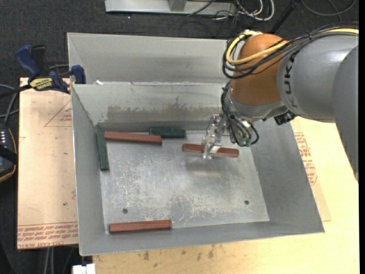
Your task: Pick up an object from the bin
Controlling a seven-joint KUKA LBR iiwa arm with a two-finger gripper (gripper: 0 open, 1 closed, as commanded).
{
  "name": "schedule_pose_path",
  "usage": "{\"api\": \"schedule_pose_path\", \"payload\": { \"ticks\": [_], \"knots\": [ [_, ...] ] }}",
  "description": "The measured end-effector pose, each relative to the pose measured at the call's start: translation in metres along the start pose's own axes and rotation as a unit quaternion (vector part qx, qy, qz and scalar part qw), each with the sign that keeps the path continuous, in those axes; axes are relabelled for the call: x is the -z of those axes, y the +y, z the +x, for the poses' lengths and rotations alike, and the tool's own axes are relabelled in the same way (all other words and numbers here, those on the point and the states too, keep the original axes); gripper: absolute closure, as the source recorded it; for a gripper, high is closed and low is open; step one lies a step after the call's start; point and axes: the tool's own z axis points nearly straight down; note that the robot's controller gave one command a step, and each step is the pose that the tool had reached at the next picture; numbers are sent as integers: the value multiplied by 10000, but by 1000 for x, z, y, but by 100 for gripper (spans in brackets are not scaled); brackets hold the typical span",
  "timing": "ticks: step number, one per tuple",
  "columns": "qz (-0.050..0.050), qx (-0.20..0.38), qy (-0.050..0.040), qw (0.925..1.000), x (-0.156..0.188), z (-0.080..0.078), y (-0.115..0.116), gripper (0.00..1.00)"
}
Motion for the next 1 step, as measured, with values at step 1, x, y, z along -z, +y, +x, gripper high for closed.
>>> {"api": "schedule_pose_path", "payload": {
  "ticks": [1],
  "knots": [
    [-4,1,-38,10000,13,-2,0,100]
  ]
}}
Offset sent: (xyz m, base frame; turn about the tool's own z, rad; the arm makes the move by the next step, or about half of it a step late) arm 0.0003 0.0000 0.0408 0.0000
